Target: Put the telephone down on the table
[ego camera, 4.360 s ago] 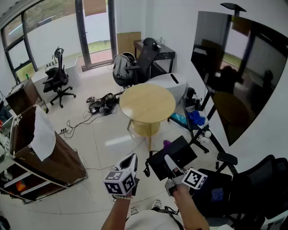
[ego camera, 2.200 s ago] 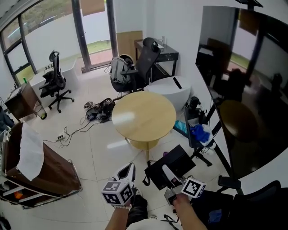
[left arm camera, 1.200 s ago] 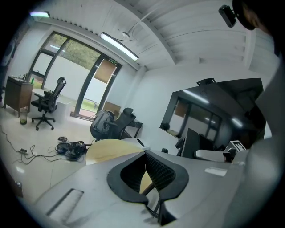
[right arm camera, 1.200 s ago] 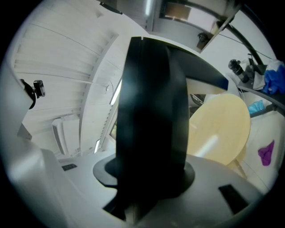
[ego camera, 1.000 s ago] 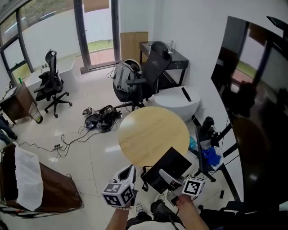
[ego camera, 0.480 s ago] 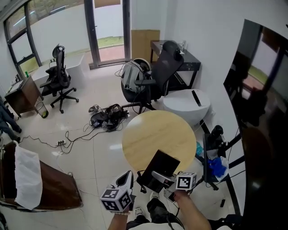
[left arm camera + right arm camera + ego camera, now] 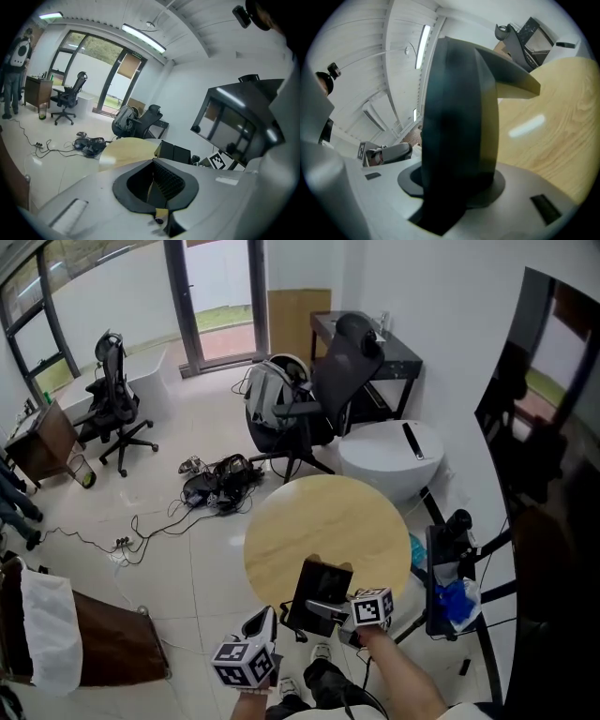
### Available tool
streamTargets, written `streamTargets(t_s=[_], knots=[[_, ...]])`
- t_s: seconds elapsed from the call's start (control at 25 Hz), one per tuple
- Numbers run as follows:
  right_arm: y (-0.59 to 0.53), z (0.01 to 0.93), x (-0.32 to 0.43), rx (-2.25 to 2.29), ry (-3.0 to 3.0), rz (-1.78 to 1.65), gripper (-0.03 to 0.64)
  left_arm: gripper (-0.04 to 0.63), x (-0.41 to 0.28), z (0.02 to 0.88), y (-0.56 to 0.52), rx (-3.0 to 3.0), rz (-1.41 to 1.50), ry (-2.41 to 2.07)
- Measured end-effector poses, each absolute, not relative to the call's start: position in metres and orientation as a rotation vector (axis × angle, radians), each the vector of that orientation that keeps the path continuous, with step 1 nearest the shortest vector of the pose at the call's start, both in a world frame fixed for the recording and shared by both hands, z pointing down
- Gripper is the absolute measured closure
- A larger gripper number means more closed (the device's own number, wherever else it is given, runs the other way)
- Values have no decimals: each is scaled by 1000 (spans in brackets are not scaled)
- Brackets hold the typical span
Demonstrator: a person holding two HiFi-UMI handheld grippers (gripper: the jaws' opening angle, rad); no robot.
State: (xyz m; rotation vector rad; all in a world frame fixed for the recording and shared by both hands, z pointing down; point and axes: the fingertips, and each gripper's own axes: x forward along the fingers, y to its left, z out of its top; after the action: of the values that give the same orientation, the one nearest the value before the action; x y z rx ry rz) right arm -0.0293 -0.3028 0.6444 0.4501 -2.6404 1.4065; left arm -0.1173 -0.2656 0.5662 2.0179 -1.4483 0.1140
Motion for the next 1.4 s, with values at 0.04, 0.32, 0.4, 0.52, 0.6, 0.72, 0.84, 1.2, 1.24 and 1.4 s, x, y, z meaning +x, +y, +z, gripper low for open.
streamTargets(t_s=[0.04,0.32,0.4,0.52,0.6,0.72,0.84,1.2,1.24,1.4], knots=[[-308,652,-27,428,-2628,1410,442,611,-115,570,-269,2013,123,-1443],[-333,699,-9,347,-2523,1431,442,611,-98,593,-287,1983,181,-1407],[-335,710,-6,326,-2502,1435,442,611,-94,598,-291,1977,192,-1398],[-339,723,-4,287,-2480,1428,442,611,-90,604,-296,1965,203,-1389],[-341,730,-2,262,-2459,1391,442,611,-86,608,-300,1959,211,-1385],[-343,737,-1,221,-2438,1357,442,611,-80,613,-305,1955,230,-1376],[-348,742,2,207,-2428,1365,442,611,-71,615,-313,1963,240,-1360],[-350,764,8,181,-2369,1343,442,611,-62,619,-322,1960,256,-1350],[-351,766,9,184,-2366,1347,442,611,-62,618,-322,1958,257,-1352],[-354,772,15,199,-2359,1380,442,611,-61,621,-322,1946,259,-1355]])
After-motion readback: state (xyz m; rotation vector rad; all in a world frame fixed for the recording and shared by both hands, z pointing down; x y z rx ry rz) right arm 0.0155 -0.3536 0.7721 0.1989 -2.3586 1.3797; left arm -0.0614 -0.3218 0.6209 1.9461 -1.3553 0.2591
